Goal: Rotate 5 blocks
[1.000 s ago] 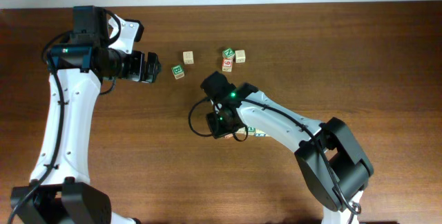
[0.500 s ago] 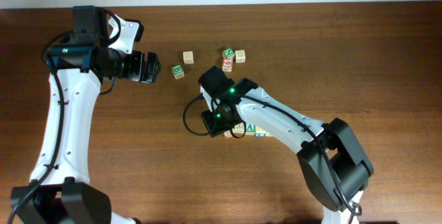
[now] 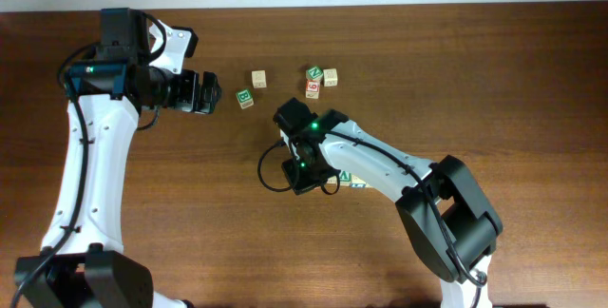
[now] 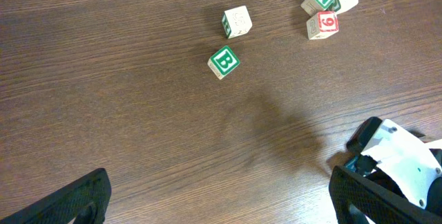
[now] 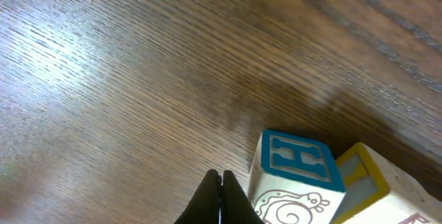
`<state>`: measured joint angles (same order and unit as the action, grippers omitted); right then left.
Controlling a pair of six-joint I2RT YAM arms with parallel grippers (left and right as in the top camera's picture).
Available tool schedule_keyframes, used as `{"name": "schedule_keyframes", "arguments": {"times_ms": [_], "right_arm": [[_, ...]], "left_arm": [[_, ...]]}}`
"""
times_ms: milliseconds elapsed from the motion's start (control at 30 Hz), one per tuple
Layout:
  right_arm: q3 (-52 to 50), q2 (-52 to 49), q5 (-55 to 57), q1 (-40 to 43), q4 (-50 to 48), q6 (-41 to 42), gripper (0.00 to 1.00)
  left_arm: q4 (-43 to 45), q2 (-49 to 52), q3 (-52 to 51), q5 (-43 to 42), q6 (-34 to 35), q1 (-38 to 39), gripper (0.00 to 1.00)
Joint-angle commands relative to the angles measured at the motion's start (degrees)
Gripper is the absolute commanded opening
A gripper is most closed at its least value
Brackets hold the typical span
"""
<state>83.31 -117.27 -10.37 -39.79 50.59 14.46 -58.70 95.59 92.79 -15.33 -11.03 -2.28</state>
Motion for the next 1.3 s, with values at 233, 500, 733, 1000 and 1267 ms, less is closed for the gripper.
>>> {"name": "schedule_keyframes", "arguments": {"times_ms": [233, 500, 733, 1000, 1267], "right_arm": [[0.9, -0.4, 5.3, -0.3, 0.2, 4.7, 0.04], [2.7, -0.4, 6.2, -0.3, 0.3, 6.0, 0.04], [4.0, -0.4, 9.9, -0.3, -0.6, 13.3, 0.04], [4.0, -0.4, 3.0, -0.3, 1.8, 10.1, 0.04], [4.0, -0.4, 2.1, -0.3, 10.5, 6.8, 0.04]], "left_arm": [[0.1, 0.3, 1.0, 0.2, 0.1, 0.0, 0.99], [0.1, 0.3, 1.0, 0.2, 0.1, 0.0, 0.99], [0.1, 0.3, 1.0, 0.2, 0.1, 0.0, 0.99], [0.1, 0.3, 1.0, 0.2, 0.1, 0.0, 0.99], [0.1, 0.3, 1.0, 0.2, 0.1, 0.0, 0.99]]}}
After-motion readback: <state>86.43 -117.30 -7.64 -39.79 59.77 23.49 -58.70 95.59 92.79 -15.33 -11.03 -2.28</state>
